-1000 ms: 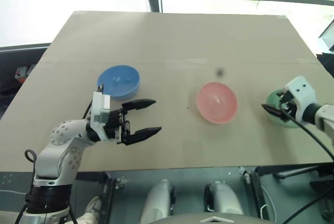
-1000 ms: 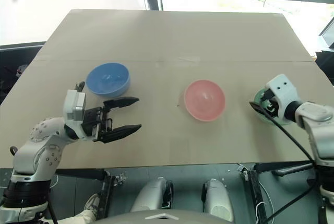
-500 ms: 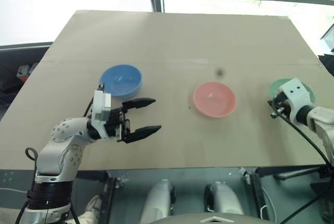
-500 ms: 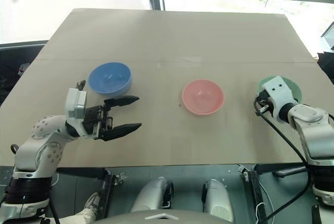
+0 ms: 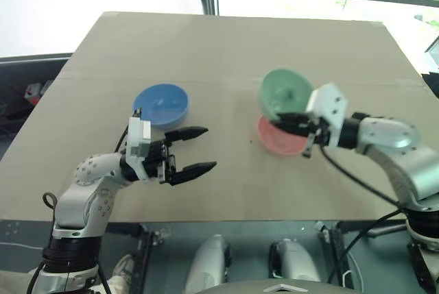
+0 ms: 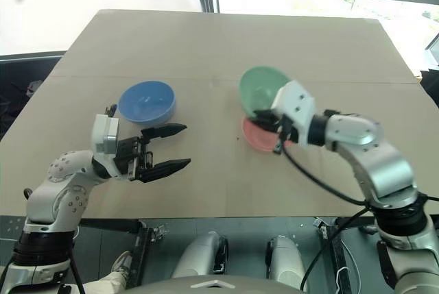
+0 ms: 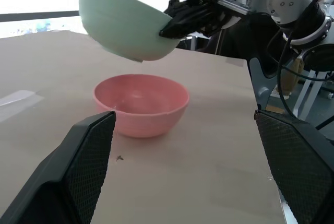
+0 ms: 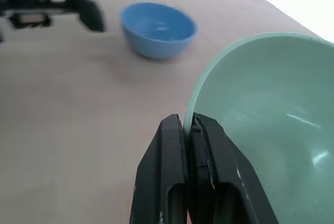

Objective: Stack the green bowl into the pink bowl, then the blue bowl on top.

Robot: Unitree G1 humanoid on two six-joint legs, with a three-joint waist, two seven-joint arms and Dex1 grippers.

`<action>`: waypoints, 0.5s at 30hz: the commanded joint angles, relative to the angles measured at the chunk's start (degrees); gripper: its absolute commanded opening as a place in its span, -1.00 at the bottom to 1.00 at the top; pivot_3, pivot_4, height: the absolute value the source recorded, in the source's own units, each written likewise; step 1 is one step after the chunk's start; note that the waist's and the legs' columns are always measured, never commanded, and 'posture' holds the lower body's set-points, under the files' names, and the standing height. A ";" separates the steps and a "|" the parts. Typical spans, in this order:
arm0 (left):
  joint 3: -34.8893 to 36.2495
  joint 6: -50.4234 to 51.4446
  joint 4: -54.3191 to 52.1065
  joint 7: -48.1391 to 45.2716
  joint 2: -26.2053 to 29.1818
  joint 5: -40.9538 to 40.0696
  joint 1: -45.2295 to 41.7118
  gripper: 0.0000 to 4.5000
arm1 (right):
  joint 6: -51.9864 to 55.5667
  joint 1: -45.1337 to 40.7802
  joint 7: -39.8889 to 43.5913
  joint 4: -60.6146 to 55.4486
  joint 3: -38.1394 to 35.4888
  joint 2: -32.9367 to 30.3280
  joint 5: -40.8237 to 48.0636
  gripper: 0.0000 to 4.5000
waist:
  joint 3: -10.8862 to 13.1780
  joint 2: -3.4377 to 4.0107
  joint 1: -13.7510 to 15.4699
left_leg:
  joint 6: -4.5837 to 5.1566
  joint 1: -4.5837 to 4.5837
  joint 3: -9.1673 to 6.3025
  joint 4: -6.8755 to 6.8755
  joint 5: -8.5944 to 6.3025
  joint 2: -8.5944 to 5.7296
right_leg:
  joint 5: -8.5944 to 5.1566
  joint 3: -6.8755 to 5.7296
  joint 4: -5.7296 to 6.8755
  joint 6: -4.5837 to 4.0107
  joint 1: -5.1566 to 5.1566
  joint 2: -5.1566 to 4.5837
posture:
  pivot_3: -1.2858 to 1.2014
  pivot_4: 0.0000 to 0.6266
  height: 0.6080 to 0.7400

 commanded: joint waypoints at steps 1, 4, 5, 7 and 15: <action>0.73 -0.99 -0.91 4.29 -0.76 1.65 -1.00 1.00 | -3.34 0.17 1.09 2.56 3.37 -0.30 -2.79 -0.99 | 0.01 0.00 -0.12 | 0.03 -0.01 0.01 0.02 -0.02 -0.03 | 0.00 0.00 -0.01 0.00 0.01 -0.01 | 0.03 -0.52 1.00; 1.37 -1.34 -1.54 7.80 -1.59 2.75 -0.41 1.00 | -3.45 -0.19 2.16 3.51 4.43 -0.58 -2.94 -0.56 | 0.02 0.02 -0.38 | 0.04 -0.01 0.03 0.05 -0.02 -0.02 | 0.00 0.01 0.02 0.01 0.00 -0.01 | 0.03 -0.52 1.00; 1.54 -1.49 -1.80 8.74 -1.86 3.01 -0.22 1.00 | -3.68 -0.20 2.25 3.48 4.21 -0.48 -2.80 -0.37 | 0.03 0.03 -0.40 | 0.03 0.01 0.03 0.05 -0.02 0.00 | 0.00 0.01 0.03 0.01 0.00 0.01 | 0.03 -0.52 1.00; 1.98 -1.42 -2.58 10.93 -2.44 3.27 0.22 1.00 | -4.51 -0.81 0.77 3.91 2.58 0.42 -3.10 0.05 | 0.02 0.03 -0.42 | 0.01 0.01 0.04 0.05 -0.01 0.09 | 0.00 0.00 0.04 0.01 -0.01 0.09 | 0.03 -0.52 1.00; 0.56 -1.02 -5.12 35.76 -3.88 22.96 -1.47 1.00 | -2.22 -0.53 2.94 0.03 -6.34 0.01 6.54 0.67 | 0.03 0.02 -0.25 | -0.01 0.05 0.00 0.07 0.00 0.07 | 0.01 -0.03 0.03 0.01 0.07 0.05 | 0.03 -0.52 1.00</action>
